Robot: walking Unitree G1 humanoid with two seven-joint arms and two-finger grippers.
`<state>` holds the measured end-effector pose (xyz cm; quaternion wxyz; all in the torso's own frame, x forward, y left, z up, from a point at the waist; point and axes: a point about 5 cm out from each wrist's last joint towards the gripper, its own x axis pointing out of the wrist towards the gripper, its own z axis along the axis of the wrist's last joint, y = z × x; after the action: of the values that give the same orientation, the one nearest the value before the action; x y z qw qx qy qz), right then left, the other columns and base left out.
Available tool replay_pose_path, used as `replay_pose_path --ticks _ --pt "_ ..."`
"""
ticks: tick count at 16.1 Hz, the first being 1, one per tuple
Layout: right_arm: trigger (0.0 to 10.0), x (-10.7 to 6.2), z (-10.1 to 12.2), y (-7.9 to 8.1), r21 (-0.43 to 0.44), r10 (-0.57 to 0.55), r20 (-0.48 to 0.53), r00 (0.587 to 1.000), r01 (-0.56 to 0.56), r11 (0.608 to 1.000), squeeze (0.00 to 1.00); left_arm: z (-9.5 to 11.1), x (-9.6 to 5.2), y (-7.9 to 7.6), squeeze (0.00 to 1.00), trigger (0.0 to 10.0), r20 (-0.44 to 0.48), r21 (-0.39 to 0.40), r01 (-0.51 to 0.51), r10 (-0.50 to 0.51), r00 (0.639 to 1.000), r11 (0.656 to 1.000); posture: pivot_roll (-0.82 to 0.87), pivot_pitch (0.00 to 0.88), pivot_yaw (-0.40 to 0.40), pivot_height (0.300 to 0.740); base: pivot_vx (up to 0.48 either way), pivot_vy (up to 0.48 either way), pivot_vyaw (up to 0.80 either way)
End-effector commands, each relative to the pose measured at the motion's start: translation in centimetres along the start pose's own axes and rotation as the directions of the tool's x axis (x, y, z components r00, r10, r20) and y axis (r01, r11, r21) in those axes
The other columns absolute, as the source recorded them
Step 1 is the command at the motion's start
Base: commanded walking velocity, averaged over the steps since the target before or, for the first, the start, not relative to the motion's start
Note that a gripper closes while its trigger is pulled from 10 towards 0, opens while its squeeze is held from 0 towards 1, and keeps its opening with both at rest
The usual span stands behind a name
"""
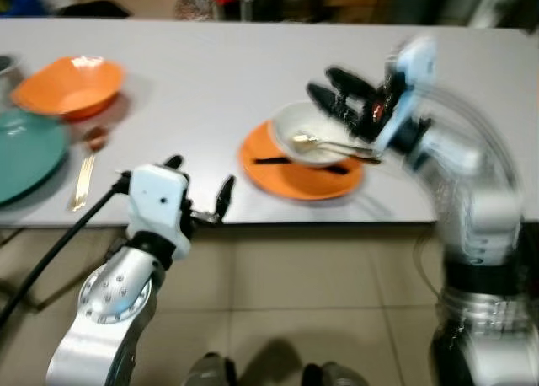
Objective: Setting the table
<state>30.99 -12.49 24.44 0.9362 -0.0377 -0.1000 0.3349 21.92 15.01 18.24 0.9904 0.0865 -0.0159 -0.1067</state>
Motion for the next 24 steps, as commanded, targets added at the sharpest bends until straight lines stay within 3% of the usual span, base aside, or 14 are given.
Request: replay_pose_path --ticks 1,3,5,6,7,8,11,15,19,24 --pt "10.0 -0.4 1.2 -0.2 -0.075 -0.054 0.038 0.998 0.057 0.996 0.0 0.1 -0.3 0.3 0.0 10.0 0.007 0.019 -0.036 0.036 0.999 0.999 -0.01 0.078 0.032 0.74 0.0 0.0 0.8" --pt "10.0 -2.5 -0.1 0.9 -0.082 -0.135 0.019 0.991 0.136 0.987 0.0 -0.3 -1.1 0.1 0.0 10.0 -0.001 0.033 -0.08 0.08 0.997 0.996 -0.01 0.078 0.043 0.74 0.0 0.0 0.8" --pt "10.0 -4.7 -2.3 2.7 -0.025 -0.194 -0.064 0.979 0.193 0.981 0.17 -0.8 -2.0 -0.1 0.0 10.0 -0.015 0.035 -0.115 0.116 0.993 0.993 0.0 0.077 0.049 0.74 0.0 0.0 0.8" --pt "10.0 -5.0 -2.6 3.0 -0.013 -0.203 -0.081 0.976 0.203 0.979 0.18 -0.8 -2.0 -0.1 0.0 10.0 -0.014 0.031 -0.123 0.124 0.992 0.992 0.0 0.077 0.048 0.74 0.0 0.0 0.8" --pt "10.0 -6.0 -4.2 4.0 0.016 -0.217 -0.141 0.966 0.221 0.975 0.27 -0.9 -2.3 0.2 0.0 10.0 0.001 0.028 -0.161 0.161 0.987 0.987 0.01 0.08 0.041 0.74 0.0 0.0 0.8" --pt "10.0 -6.5 -5.1 4.3 0.035 -0.212 -0.18 0.961 0.221 0.975 0.27 -0.9 -2.4 0.5 0.0 10.0 0.004 0.047 -0.174 0.174 0.985 0.984 0.01 0.082 0.039 0.74 0.0 0.0 0.8" --pt "10.0 -7.6 -6.5 4.4 0.078 -0.23 -0.252 0.94 0.257 0.963 0.24 -1.0 -2.7 1.2 0.0 10.0 0.01 0.064 -0.212 0.212 0.977 0.975 0.01 0.084 0.036 0.74 0.0 0.0 0.8" --pt "10.0 -9.5 -8.3 3.0 0.12 -0.306 -0.343 0.888 0.365 0.923 0.22 -1.3 -2.9 1.7 0.0 10.0 0.014 0.102 -0.231 0.231 0.973 0.968 0.01 0.08 0.037 0.74 0.0 0.0 0.8" --pt "10.0 -9.3 -8.3 3.4 0.148 -0.289 -0.343 0.894 0.355 0.923 0.21 -1.1 -2.5 1.4 0.0 10.0 0.022 0.08 -0.22 0.219 0.975 0.972 0.01 0.077 0.046 0.74 0.0 0.0 0.8" --pt "10.0 -9.3 -8.6 3.2 0.173 -0.339 -0.347 0.875 0.415 0.893 0.2 -0.8 -2.4 1.2 0.0 10.0 0.025 0.054 -0.196 0.195 0.98 0.979 0.02 0.073 0.051 0.74 0.0 0.0 0.8"
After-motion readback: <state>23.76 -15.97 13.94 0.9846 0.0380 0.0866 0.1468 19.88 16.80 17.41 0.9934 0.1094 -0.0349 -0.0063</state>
